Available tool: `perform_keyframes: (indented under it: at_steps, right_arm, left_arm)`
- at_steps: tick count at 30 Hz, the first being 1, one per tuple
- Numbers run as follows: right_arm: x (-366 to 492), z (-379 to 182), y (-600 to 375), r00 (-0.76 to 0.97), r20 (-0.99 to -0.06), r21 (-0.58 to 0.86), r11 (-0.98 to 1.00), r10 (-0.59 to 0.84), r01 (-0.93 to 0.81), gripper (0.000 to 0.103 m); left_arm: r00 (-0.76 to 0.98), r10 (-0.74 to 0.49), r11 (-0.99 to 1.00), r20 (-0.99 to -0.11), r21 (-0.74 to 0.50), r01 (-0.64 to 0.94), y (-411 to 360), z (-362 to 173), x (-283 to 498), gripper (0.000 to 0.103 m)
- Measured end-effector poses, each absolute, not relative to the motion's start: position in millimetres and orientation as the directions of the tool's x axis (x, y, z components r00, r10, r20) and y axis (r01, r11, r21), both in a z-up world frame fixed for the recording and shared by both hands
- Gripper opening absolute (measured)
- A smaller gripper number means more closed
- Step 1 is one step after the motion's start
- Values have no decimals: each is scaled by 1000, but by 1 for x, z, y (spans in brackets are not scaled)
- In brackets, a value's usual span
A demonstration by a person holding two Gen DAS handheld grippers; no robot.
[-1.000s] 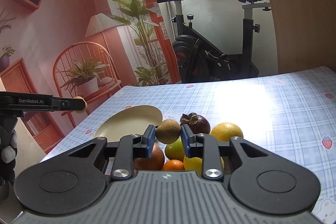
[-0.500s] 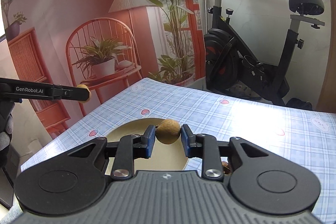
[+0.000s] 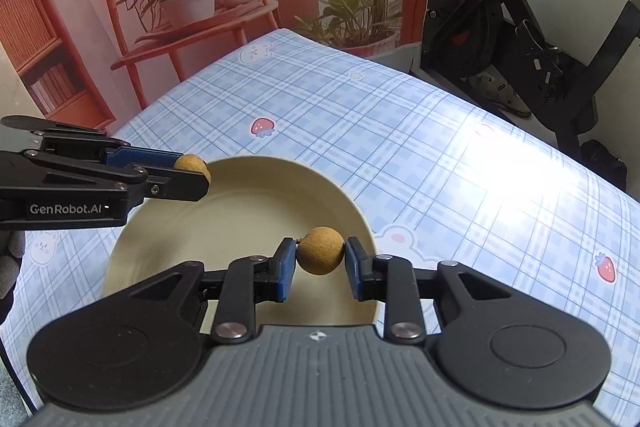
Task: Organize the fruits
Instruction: 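Lift both held kiwis and carry them over the beige plate, then open both grippers to drop the kiwis onto the beige plate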
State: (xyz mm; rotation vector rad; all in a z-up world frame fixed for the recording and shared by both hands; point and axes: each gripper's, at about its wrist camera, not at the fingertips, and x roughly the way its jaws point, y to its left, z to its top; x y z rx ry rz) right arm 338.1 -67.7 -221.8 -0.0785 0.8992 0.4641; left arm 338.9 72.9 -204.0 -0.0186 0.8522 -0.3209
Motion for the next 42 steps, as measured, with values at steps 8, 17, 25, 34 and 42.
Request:
perform_keyframes:
  at_steps: [8, 17, 25, 34, 42]
  right_arm:
    - [344, -232, -61, 521, -784, 98, 895, 339, -436, 30]
    - [338, -226, -57, 547, -776, 61, 900, 315, -432, 39]
    - [310, -192, -72, 624, -701, 80, 907, 345, -412, 41]
    - [246, -164, -107, 731, -568, 160, 922, 379, -354, 41]
    - [187, -158, -136, 815, -459, 228, 934, 353, -276, 41]
  left_arm:
    - [579, -284, 952, -764, -153, 265, 79, -220, 342, 27]
    - [584, -270, 959, -765, -162, 232, 79, -216, 343, 33]
    - [653, -245, 968, -717, -146, 202, 82, -187, 319, 40]
    - [762, -172, 984, -624, -76, 160, 77, -147, 267, 40]
    - [822, -158, 984, -548, -13, 180, 51, -131, 225, 40]
